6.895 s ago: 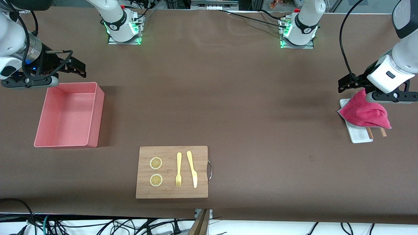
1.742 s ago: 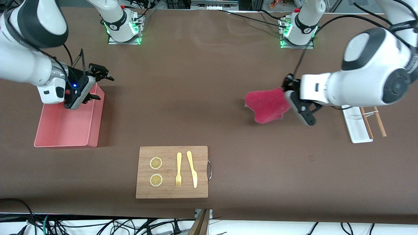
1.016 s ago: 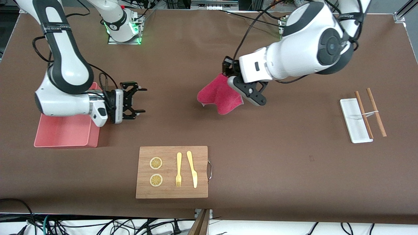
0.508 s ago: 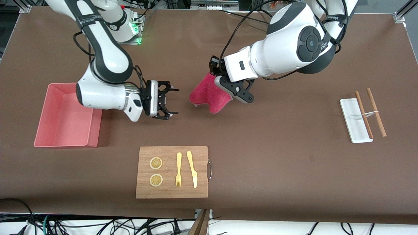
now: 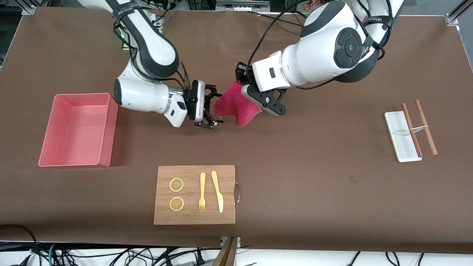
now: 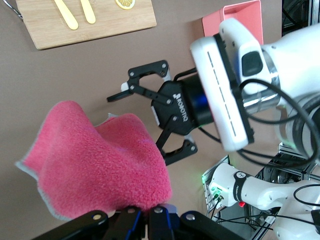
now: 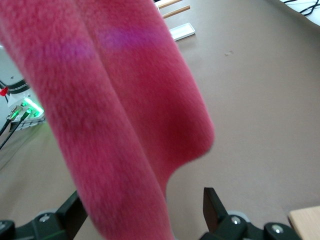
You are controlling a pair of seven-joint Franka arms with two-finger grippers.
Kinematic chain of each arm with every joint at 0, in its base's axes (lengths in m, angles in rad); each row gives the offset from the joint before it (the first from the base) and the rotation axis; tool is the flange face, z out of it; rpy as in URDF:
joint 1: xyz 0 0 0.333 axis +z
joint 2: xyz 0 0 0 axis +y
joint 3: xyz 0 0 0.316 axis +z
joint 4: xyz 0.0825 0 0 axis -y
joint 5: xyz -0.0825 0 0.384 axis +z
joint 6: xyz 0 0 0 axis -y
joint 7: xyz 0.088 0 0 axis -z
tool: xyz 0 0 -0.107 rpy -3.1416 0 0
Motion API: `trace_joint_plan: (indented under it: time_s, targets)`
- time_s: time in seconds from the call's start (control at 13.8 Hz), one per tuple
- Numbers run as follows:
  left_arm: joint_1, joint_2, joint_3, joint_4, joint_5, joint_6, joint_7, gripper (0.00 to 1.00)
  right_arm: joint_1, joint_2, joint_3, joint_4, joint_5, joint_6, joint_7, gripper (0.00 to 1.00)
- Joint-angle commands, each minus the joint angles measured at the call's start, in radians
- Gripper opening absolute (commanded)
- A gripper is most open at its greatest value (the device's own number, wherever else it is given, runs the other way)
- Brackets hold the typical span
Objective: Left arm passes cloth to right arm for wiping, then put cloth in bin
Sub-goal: 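Grasp the cloth with the right gripper beside the left gripper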
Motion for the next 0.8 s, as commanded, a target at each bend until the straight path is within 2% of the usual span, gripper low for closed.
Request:
trace_joint_plan:
  time_s: [0.0,0.07,0.15,0.22,0.36,0.51,0.65,0.73]
  targets:
    - [-0.012,0.003,0.011,0.018,-0.021,-0.002,-0.014,0.00,0.016,0.006,0.002,0.009,0.018,0.031,0.026,1.00]
    - [-0.010,0.003,0.011,0.018,-0.021,-0.002,-0.014,0.00,0.017,0.008,0.002,0.009,0.018,0.038,0.026,0.95]
    - [-0.010,0.003,0.011,0.018,-0.021,-0.002,-0.014,0.00,0.017,0.008,0.002,0.009,0.018,0.039,0.026,0.78]
    - [-0.010,0.001,0.011,0.018,-0.021,-0.002,-0.014,0.00,0.016,0.008,0.002,0.009,0.018,0.038,0.027,0.56]
    - [-0.010,0.001,0.011,0.020,-0.022,-0.002,-0.014,0.00,0.016,0.008,0.002,0.009,0.022,0.036,0.029,0.31]
    - [-0.010,0.003,0.011,0.020,-0.022,-0.002,-0.014,0.00,0.013,0.006,0.002,0.009,0.022,0.031,0.030,0.15]
    - [-0.010,0.003,0.013,0.020,-0.022,-0.002,-0.014,0.00,0.013,0.003,0.002,0.009,0.012,0.031,0.030,0.12]
    - [-0.010,0.001,0.013,0.020,-0.022,-0.002,-0.014,0.00,0.011,0.000,0.002,0.009,0.009,0.031,0.032,0.03]
